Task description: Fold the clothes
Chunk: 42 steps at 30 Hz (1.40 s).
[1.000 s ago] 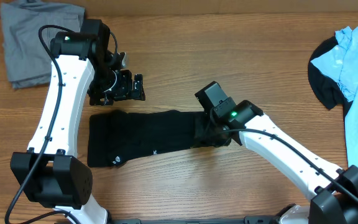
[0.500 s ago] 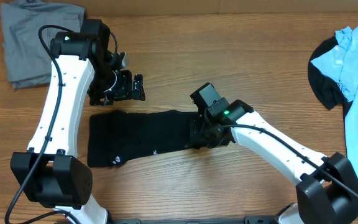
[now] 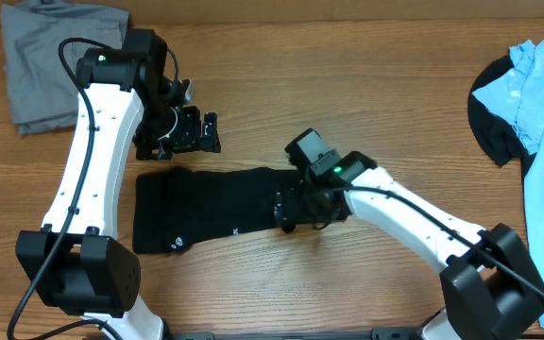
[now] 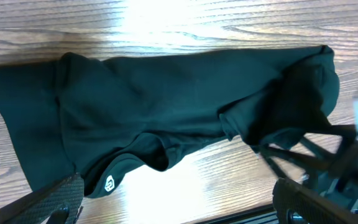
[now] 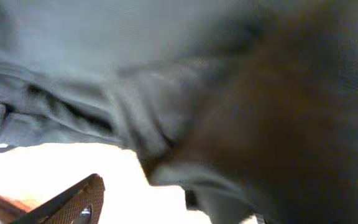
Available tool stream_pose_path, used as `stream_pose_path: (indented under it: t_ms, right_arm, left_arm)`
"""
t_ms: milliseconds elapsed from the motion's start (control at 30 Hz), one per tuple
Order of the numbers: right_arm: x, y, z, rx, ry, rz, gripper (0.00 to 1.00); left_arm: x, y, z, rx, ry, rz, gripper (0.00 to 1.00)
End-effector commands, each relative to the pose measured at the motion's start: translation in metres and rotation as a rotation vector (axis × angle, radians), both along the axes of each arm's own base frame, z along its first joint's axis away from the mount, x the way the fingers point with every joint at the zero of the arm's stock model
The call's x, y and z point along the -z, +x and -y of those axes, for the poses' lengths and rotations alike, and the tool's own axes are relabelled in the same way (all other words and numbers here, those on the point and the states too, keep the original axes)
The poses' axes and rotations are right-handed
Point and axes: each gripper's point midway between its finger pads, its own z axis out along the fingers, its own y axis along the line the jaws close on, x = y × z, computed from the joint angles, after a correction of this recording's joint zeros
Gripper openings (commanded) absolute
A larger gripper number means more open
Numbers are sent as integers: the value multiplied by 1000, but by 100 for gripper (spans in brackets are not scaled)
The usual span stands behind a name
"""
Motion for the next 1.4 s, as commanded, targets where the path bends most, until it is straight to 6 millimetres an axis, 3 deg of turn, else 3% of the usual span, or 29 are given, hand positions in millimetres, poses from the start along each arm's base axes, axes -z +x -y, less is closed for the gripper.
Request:
stream_pose_path:
  t_ms: [0,100,233,367,533,700,867,1000,1200,1367]
  right_arm:
    - [-37,27,7,2,39,89,80]
    - [-53,34,6,-25,80,111,80]
    - [-55,35,2,-28,102,107,81]
    - [-48,43,19,21,-4,142,84]
    - [-49,51,25,41,2,156,88]
    - [-43,55,53,105,-89,143,89]
    - [-43,60,60,130,-88,143,91]
    - [-42,59,59,128,-78,132,93]
    - [-19,52,52,110,-73,62,93]
    - [-2,48,32,82,16,-9,90]
  left_arm:
    - [-3,-2,-2,21,22,21,100]
    - [-3,-1,-2,22,22,22,100]
    - [-3,-1,-2,21,22,23,100]
    - [-3,-2,-3,22,23,18,100]
    - [-3,-3,-3,22,25,17,100]
    - [-3,-3,-3,22,26,17,100]
    - [-3,-2,-3,21,25,19,100]
    - [-3,-2,-3,21,25,21,100]
    - [-3,-2,-3,21,25,21,100]
    - [-3,-2,-3,22,25,20,100]
